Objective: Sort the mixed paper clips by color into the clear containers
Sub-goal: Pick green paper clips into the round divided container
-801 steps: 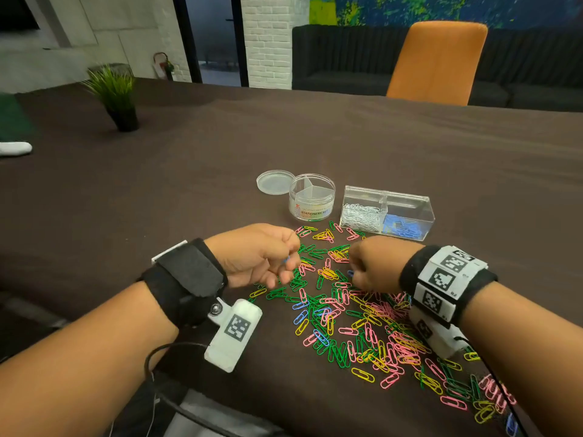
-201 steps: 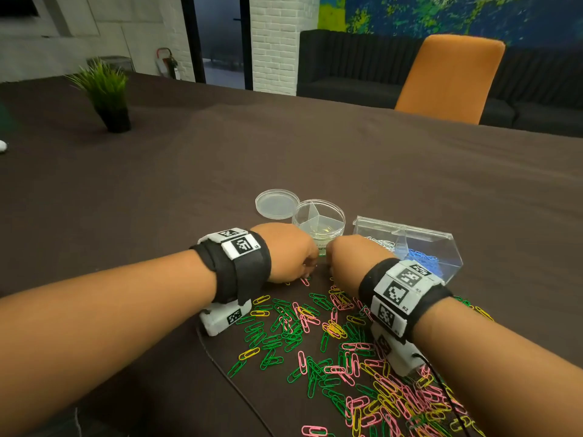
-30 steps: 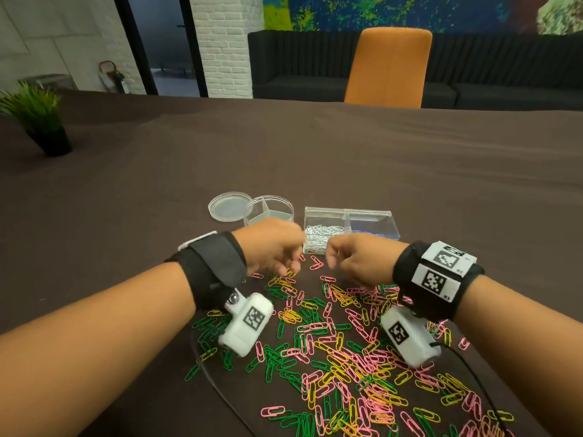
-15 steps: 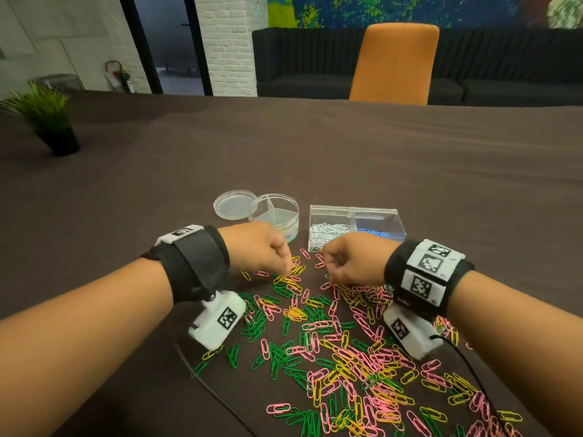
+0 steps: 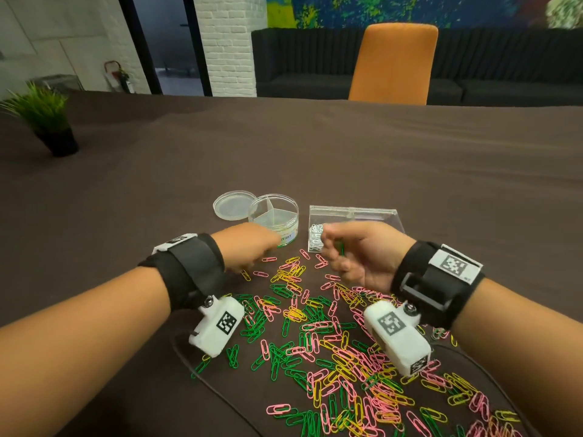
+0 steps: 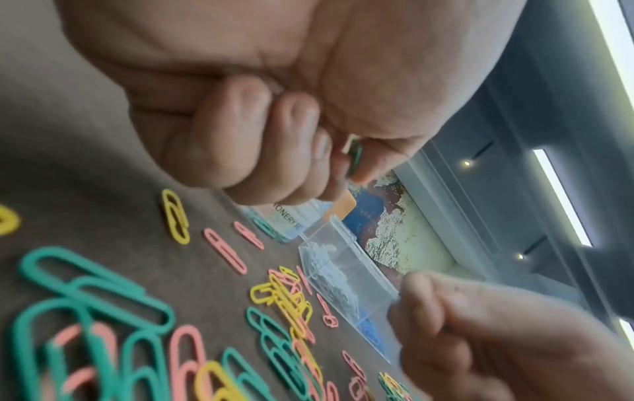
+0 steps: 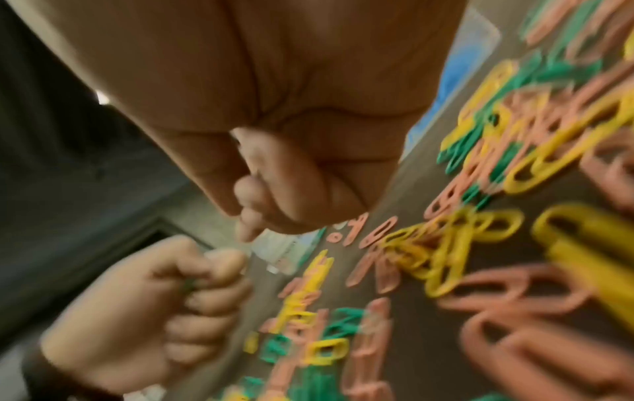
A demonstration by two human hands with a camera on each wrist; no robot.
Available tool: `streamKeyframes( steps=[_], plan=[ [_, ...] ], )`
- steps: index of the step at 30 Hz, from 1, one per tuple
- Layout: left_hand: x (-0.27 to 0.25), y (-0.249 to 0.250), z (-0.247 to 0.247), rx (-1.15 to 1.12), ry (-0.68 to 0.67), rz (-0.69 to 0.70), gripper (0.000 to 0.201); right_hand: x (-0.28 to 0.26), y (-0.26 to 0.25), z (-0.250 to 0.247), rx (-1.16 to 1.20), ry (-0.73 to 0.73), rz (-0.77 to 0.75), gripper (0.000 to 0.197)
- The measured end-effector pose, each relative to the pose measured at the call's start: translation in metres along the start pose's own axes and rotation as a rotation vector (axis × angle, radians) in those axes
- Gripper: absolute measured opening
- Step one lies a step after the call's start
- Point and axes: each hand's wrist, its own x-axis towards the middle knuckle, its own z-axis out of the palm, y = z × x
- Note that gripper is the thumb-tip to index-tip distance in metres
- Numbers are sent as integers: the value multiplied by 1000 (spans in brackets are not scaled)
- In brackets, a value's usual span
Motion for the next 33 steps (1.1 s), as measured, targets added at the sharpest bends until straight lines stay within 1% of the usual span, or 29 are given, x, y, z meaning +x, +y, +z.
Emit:
streamKeyframes(
  steps=[1,2,4,5,6,7,9,10,11,13,14,15,16,18,20,22,24,26,29,31,33],
  plan=[
    [-3,-1,-2,-185,-35,-72,14,1,3,1,-169,47,4,18],
    [-6,-3,-4,-316,-86,-107,13,1,5,2,-402,91,4,17],
    [-9,-8,-4,-393,-174,-101,21,-2,7,8,-961,185,0,13],
    [-9,-11,-2,-358,-197,-76,28,-3,8,12,-1187,196,-12,8],
    [-11,-11,0,-290,-212,-42,33,-3,10,16,-1339,180,-16,8],
    [-12,-13,2,-200,-222,-1,35,-3,13,19,-1446,158,-4,12],
    [-16,-15,5,-27,-246,102,37,-1,18,24,-1574,144,2,14],
    [-17,-15,7,-4,-239,139,36,-1,19,25,-1613,146,-7,10],
    [-18,-16,8,-28,-225,154,32,-1,19,26,-1639,139,-16,6],
    [-20,-13,10,-47,-205,182,21,-1,18,25,-1670,120,-23,12],
    [-21,-10,10,29,-190,207,16,-1,18,24,-1667,109,-16,13],
    [-22,-9,10,170,-162,239,13,-1,17,23,-1643,106,-9,10],
    [-23,-8,9,327,-137,273,11,-1,16,21,-1591,112,-6,8],
    [-26,-6,10,584,-105,308,14,-2,14,16,-1433,153,-2,14],
    [-27,-7,12,678,-72,316,19,-3,11,13,-1260,171,-2,15],
    [-27,-5,15,718,-51,341,18,-4,9,13,-1187,150,-4,12],
    [-27,-4,16,749,-57,376,15,-4,8,15,-1222,124,-6,19],
    [-29,-4,17,787,-61,419,12,-2,7,17,-1298,128,-13,22],
    [-32,-8,18,800,-81,462,11,-2,11,22,-1509,132,-11,11],
    [-32,-10,15,741,-73,453,10,-5,14,24,-1615,108,-6,12],
    [-30,-12,9,611,-52,411,10,-8,16,24,-1642,100,4,20]
  ],
)
